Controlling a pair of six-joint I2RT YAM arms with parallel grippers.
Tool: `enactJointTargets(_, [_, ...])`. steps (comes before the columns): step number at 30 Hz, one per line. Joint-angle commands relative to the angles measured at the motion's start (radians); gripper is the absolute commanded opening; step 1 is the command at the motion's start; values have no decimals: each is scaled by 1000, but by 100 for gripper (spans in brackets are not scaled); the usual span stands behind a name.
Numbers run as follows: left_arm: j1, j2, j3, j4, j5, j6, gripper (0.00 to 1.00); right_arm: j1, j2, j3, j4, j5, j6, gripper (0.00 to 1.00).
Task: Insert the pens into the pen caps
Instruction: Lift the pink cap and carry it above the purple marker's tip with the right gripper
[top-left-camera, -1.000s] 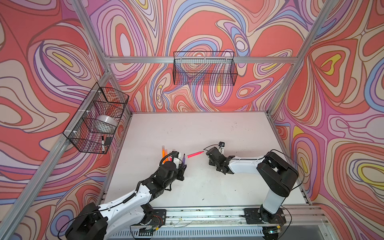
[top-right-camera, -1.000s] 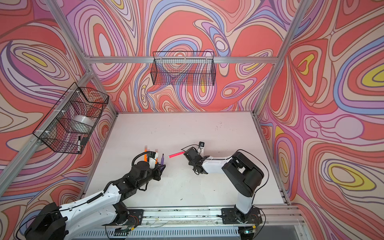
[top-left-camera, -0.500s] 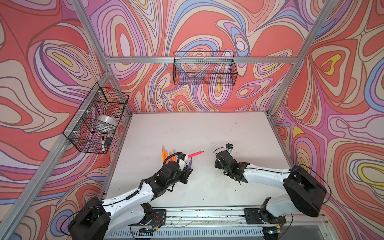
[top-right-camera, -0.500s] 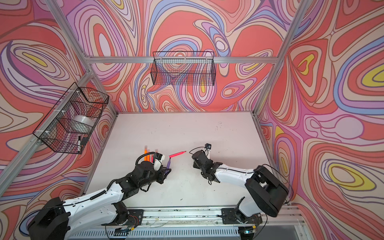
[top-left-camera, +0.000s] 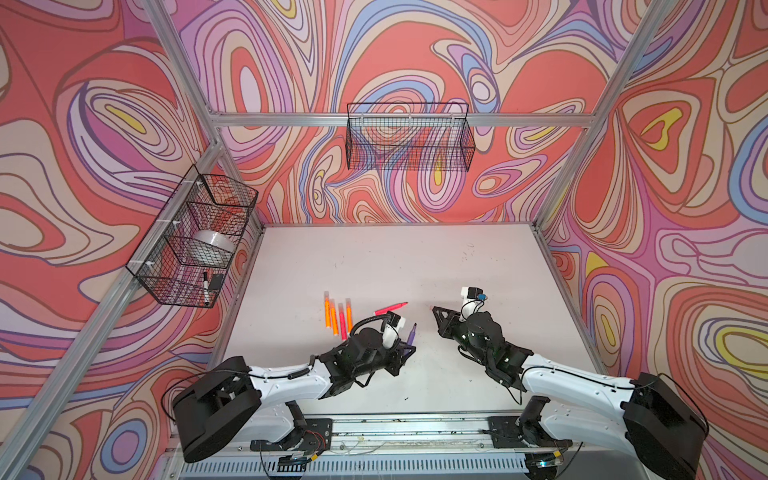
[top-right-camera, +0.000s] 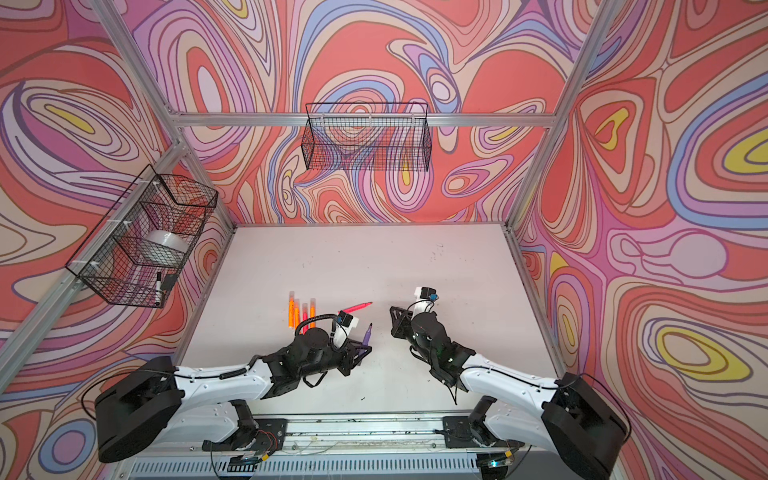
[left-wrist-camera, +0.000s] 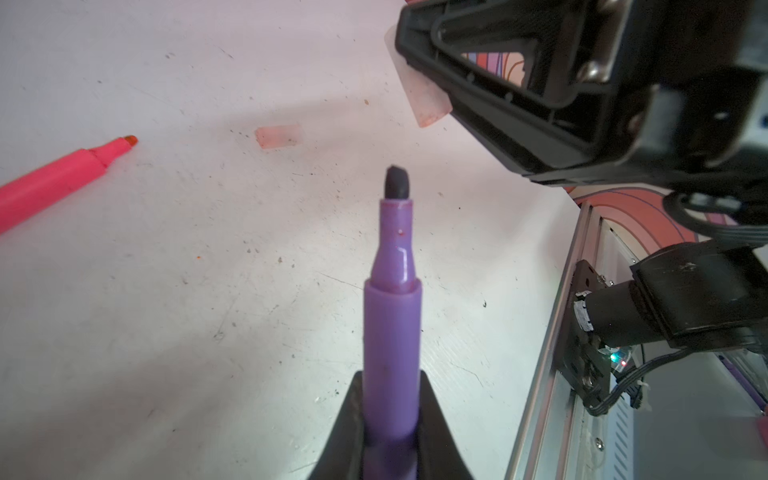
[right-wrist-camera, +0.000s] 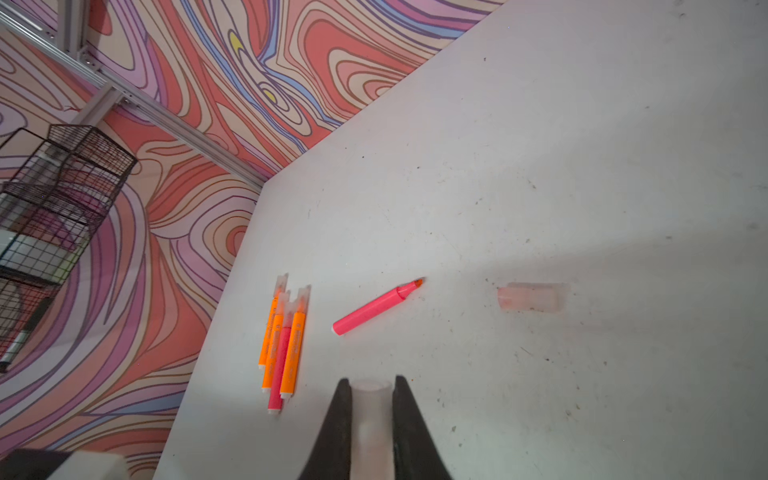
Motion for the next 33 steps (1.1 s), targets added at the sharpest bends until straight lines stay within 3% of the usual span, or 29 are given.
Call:
enactJointTargets(1, [-4, 59, 21, 160, 26, -60, 0, 25, 11, -33, 188, -61, 19, 4])
enactJointTargets(13, [-7, 109, 41, 184, 14, -86, 0, 90, 118, -37, 361, -46, 25, 3])
enactJointTargets(33, [-7, 110, 29, 197, 30, -94, 0, 92, 116, -2, 309, 52, -23, 5])
